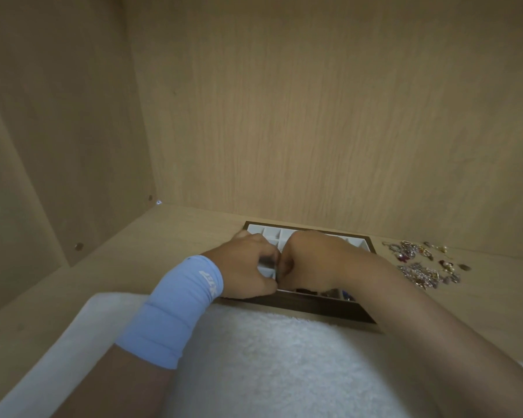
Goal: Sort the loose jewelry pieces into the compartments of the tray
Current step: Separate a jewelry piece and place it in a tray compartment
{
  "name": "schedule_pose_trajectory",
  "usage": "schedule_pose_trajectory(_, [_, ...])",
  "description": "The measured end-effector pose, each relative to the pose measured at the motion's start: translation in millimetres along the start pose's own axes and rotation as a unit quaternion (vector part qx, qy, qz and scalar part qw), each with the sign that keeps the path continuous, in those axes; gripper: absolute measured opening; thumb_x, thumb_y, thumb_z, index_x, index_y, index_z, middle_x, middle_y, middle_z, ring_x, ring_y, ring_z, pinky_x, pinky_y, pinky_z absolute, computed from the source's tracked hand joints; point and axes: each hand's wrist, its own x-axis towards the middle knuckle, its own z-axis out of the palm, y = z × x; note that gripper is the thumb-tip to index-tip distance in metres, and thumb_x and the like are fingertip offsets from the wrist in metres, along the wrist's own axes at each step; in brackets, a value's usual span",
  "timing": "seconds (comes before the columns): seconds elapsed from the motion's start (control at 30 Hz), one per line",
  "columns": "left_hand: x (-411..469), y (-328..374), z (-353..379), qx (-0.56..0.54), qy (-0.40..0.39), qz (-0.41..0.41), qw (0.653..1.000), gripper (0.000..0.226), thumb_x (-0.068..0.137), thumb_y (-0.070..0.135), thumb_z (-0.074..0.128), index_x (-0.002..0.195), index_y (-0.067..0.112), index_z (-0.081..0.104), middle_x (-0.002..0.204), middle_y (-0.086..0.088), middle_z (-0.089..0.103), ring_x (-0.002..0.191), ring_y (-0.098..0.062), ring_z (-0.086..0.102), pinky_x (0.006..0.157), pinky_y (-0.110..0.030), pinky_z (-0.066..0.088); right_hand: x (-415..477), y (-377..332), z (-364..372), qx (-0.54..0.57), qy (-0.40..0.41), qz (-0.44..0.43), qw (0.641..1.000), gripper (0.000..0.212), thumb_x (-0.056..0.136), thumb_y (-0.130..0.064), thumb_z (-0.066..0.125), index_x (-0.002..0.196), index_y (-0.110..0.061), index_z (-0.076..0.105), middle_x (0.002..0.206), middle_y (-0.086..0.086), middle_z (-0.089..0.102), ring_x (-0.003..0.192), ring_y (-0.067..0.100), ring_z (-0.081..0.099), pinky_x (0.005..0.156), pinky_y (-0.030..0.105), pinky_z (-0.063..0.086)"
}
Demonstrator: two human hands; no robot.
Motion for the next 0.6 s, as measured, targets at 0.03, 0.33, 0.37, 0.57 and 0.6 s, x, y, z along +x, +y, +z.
schedule_pose_trajectory(0.03, [-0.2, -1.1, 0.2, 0.003, -0.003, -0.002, 1.0, 0.025, 0.078, 0.04, 0.071, 0.1, 0.047, 0.06, 0.112, 0.02, 0.051, 0.118, -0.007, 0.034, 0.105, -0.029, 0.035, -1.2, 1.9, -0.7, 0.003, 0.005, 0.005, 1.0, 0.021, 0.084, -0.038, 0.068, 0.091, -0.021, 0.077, 0.085, -0.001, 0.071, 0.08, 0.019, 0.066, 0.078, 0.041, 0.058])
schedule_pose_trajectory(0.33, [-1.5, -2.1, 1.5, 0.017, -0.001, -0.009, 1.0, 0.047, 0.071, 0.053, 0.077, 0.113, 0.04, 0.059, 0.117, 0.014, 0.051, 0.117, -0.008, 0.034, 0.102, -0.029, 0.036, -9.9, 14.0, -10.5, 0.079, 0.014, 0.006, 0.997, 0.013, 0.081, -0.04, 0.077, 0.084, -0.028, 0.079, 0.085, -0.009, 0.073, 0.084, 0.012, 0.067, 0.084, 0.041, 0.058])
schedule_pose_trajectory(0.37, [-1.5, -1.9, 1.9, 0.012, 0.005, -0.01, 1.0, 0.046, 0.072, 0.054, 0.074, 0.113, 0.041, 0.059, 0.118, 0.015, 0.051, 0.118, -0.007, 0.034, 0.102, -0.029, 0.036, -15.1, 21.3, -17.0, 0.106, 0.025, 0.008, 0.994, 0.011, 0.081, -0.04, 0.078, 0.081, -0.029, 0.078, 0.083, -0.011, 0.073, 0.083, 0.009, 0.067, 0.083, 0.039, 0.058])
schedule_pose_trajectory(0.57, [7.0, 15.7, 15.2, -0.051, 0.124, 0.018, 0.991, 0.021, 0.085, 0.041, 0.068, 0.105, 0.038, 0.063, 0.11, 0.017, 0.057, 0.105, -0.004, 0.053, 0.098, -0.032, 0.044, -48.7, 96.0, -39.2, 0.196, 0.126, 0.053, 0.971, 0.016, 0.09, -0.032, 0.071, 0.075, -0.03, 0.075, 0.072, -0.017, 0.071, 0.071, -0.005, 0.064, 0.062, 0.017, 0.044])
schedule_pose_trajectory(0.6, [10.6, 23.5, 18.9, -0.054, 0.133, 0.024, 0.989, 0.02, 0.085, 0.04, 0.067, 0.105, 0.038, 0.064, 0.11, 0.017, 0.057, 0.104, -0.003, 0.054, 0.097, -0.031, 0.045, -53.7, 111.7, -38.6, 0.197, 0.143, 0.064, 0.968, 0.016, 0.09, -0.03, 0.071, 0.075, -0.029, 0.075, 0.07, -0.019, 0.07, 0.066, -0.009, 0.063, 0.06, 0.015, 0.042])
